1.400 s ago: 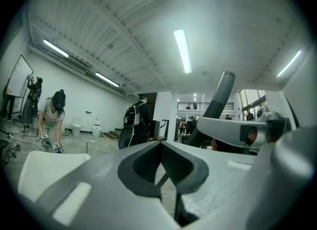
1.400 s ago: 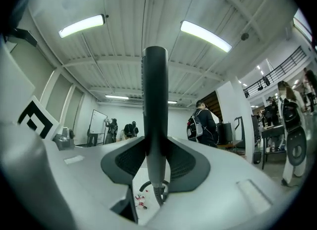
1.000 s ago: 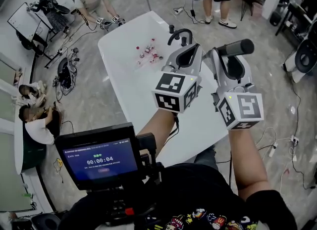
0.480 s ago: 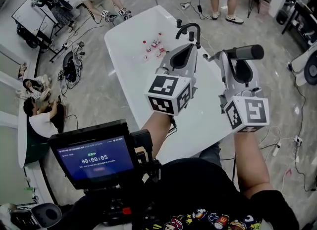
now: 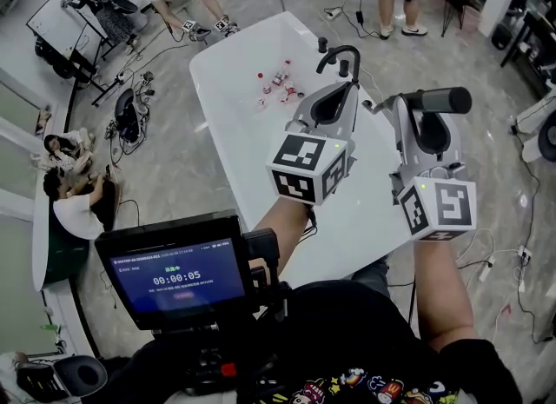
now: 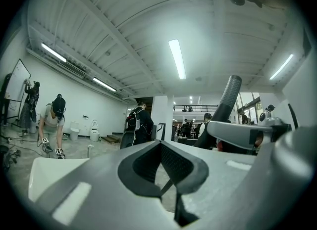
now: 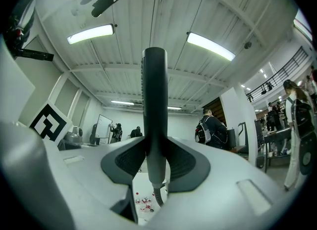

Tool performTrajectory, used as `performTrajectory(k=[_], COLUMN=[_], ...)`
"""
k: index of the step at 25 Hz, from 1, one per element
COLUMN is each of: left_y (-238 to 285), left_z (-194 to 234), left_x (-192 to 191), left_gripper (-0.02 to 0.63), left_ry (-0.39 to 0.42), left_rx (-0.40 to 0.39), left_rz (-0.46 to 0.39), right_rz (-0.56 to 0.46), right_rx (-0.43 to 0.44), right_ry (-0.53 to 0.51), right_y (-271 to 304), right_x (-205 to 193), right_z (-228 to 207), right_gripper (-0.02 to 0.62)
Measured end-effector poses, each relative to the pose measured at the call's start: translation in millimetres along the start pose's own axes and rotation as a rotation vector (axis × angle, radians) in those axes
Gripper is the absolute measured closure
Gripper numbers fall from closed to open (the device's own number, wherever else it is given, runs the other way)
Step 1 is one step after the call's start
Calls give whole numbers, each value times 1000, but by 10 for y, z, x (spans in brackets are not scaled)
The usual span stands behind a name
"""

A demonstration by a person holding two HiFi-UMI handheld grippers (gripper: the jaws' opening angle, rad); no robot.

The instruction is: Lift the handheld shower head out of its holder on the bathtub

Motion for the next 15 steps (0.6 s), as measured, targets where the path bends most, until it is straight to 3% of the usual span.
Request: performTrajectory(k=[15], left_y=[-1], left_z=[-1], left_x=[-7], left_gripper=[606], left_ry=[-18], left_rx=[4], left_rz=[-6], right_rz=[-10], right_rx=[-3], right_ry=[-15], right_y=[-50], right_x=[76], right_z=[25], right_gripper=[442])
Point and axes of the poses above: the fingertips, and each gripper's own axes: y forward along the fingers, z to its left, x out of its top, the point moved 9 cm from there along -y, backward along the fingers, and after that the axes turned 12 degrees about y, right-handed, at the moved point
